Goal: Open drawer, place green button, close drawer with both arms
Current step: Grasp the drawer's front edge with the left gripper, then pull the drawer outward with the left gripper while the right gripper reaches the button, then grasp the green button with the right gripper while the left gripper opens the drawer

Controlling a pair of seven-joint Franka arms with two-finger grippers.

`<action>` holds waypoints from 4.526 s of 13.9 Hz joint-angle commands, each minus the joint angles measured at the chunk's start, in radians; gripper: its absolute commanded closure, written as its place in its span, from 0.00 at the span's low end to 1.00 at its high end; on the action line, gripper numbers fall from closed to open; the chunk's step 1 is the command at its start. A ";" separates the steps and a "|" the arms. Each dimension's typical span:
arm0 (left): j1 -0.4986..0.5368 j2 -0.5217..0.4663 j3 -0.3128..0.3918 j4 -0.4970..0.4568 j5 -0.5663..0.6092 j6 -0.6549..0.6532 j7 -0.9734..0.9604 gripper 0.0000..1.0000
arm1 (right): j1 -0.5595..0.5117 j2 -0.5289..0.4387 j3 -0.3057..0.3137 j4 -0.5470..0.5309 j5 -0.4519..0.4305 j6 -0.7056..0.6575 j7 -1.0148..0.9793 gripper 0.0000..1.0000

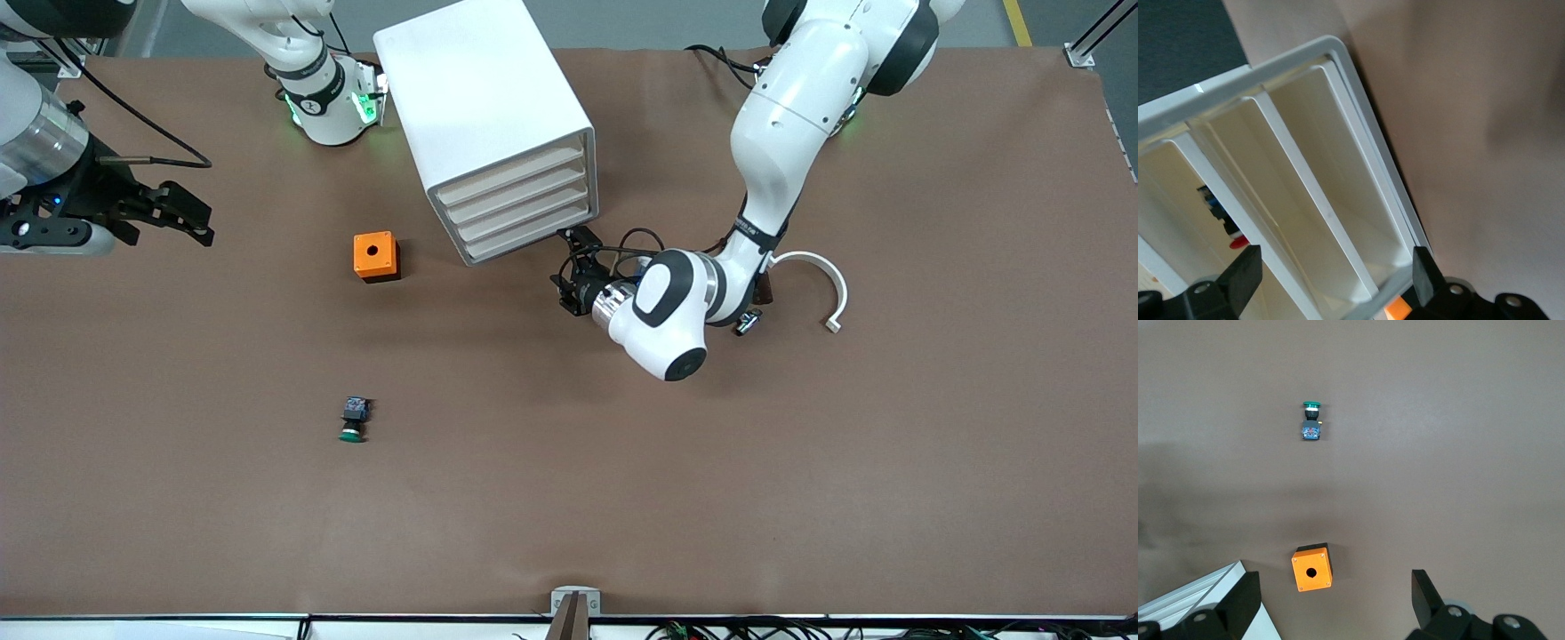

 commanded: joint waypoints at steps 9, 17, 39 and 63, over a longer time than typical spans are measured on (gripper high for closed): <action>0.016 0.129 0.000 0.037 -0.167 -0.169 -0.215 0.01 | -0.007 -0.023 0.003 -0.014 -0.003 -0.003 -0.002 0.00; 0.003 0.159 -0.002 0.031 -0.190 -0.218 -0.258 0.12 | -0.006 -0.023 0.003 -0.014 -0.001 -0.001 -0.002 0.00; -0.060 0.156 -0.002 -0.037 -0.173 -0.261 -0.321 0.59 | -0.001 0.032 0.006 0.001 -0.012 -0.015 -0.017 0.00; -0.037 0.159 0.003 -0.031 -0.127 -0.259 -0.312 0.94 | 0.131 0.805 -0.022 0.063 -0.081 0.756 0.419 0.07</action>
